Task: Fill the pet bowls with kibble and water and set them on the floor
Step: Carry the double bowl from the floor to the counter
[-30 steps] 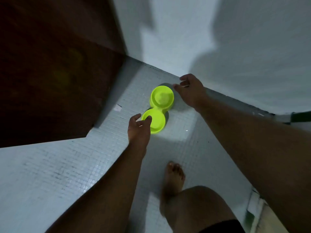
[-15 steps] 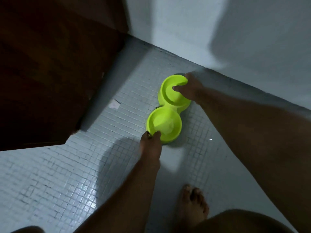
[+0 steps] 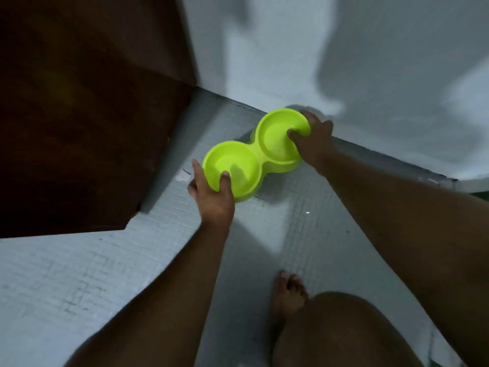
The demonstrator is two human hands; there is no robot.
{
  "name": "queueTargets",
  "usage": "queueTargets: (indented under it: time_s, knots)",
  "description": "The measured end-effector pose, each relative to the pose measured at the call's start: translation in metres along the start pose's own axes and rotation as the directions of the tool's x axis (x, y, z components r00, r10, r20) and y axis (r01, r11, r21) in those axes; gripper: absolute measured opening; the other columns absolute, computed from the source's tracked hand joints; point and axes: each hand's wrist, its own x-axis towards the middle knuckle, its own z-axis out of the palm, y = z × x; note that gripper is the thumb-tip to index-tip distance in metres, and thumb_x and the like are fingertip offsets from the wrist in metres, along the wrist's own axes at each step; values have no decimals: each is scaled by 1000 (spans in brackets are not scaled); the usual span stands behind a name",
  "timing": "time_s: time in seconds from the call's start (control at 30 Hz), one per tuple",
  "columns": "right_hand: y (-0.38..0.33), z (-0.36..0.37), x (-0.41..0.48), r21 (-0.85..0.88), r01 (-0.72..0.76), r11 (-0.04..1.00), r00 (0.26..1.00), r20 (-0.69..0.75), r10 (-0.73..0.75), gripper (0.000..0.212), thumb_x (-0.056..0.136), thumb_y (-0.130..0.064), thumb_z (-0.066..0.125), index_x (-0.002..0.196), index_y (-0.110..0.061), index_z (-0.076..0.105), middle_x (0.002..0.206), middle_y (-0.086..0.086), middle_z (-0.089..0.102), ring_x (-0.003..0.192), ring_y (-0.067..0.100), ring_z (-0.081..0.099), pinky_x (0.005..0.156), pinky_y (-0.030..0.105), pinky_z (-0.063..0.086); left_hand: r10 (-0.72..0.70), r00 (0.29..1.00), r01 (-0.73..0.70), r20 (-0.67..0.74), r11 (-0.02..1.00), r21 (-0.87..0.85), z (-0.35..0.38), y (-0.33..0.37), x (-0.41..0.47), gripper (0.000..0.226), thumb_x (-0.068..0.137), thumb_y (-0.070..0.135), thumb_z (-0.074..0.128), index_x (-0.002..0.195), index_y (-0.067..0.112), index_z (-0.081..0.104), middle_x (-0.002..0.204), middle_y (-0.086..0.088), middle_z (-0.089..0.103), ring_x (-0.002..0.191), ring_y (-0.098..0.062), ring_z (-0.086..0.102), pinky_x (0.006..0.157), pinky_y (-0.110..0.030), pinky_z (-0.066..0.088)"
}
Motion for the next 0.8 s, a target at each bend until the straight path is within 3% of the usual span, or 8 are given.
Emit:
queueTargets:
  time_s: [0.07,0.13,0.3,0.47,0.63,0.7,0.8]
  knots:
    - [-26,-32,-34,38,-3,999,1000,-9,3,89,75,-49,73,152,-24,37,124,14,31,123,28,47,106,22,30,119,992,-121,48,991,63,-29,43,-15,88,94,35,69,163,27,16,157,-18,32,136,-18,30,98,-10,23]
    - [-59,-69,-73,75,4,997,1000,-11,-3,98,68,-52,66,154,-19,32,128,16,34,125,26,46,99,17,27,203,975,-212,90,972,105,-60,92,-35,90,92,36,71,163,29,17,157,-18,33,142,-23,31,105,-19,26]
    - [-145,-168,-174,138,16,990,999,-40,-11,99,73,-49,70,156,-15,27,148,16,37,137,27,40,111,27,29,308,939,-328,155,936,129,-137,208,-106,88,91,26,74,162,26,22,155,-19,31,139,-26,40,100,-11,25]
    - [-210,-258,-275,209,43,977,995,-98,-23,95,81,-39,79,157,-23,25,151,8,35,132,22,46,110,33,40,385,893,-421,234,898,129,-207,294,-179,89,89,23,76,161,21,24,156,-16,33,133,-9,28,100,-9,21]
    - [-246,-323,-383,272,49,961,997,-78,-28,130,54,-55,92,158,-30,18,159,-1,26,138,22,43,111,45,42,433,833,-499,345,857,130,-268,354,-248,104,78,43,83,161,21,25,158,-11,32,141,-14,31,106,-12,20]
    - [-249,-337,-419,265,80,961,994,-99,-56,135,55,-40,96,159,-20,13,159,2,22,141,20,37,115,42,37,468,798,-546,381,829,125,-285,372,-274,106,72,52,76,160,19,26,159,-12,33,143,-16,32,106,-12,19]
    - [-248,-355,-464,274,94,957,983,-181,-45,129,58,-28,96,158,-16,15,149,3,28,134,14,36,112,33,36,507,740,-609,442,784,120,-302,388,-311,105,74,50,73,160,14,25,159,-14,33,147,-22,29,108,-15,19]
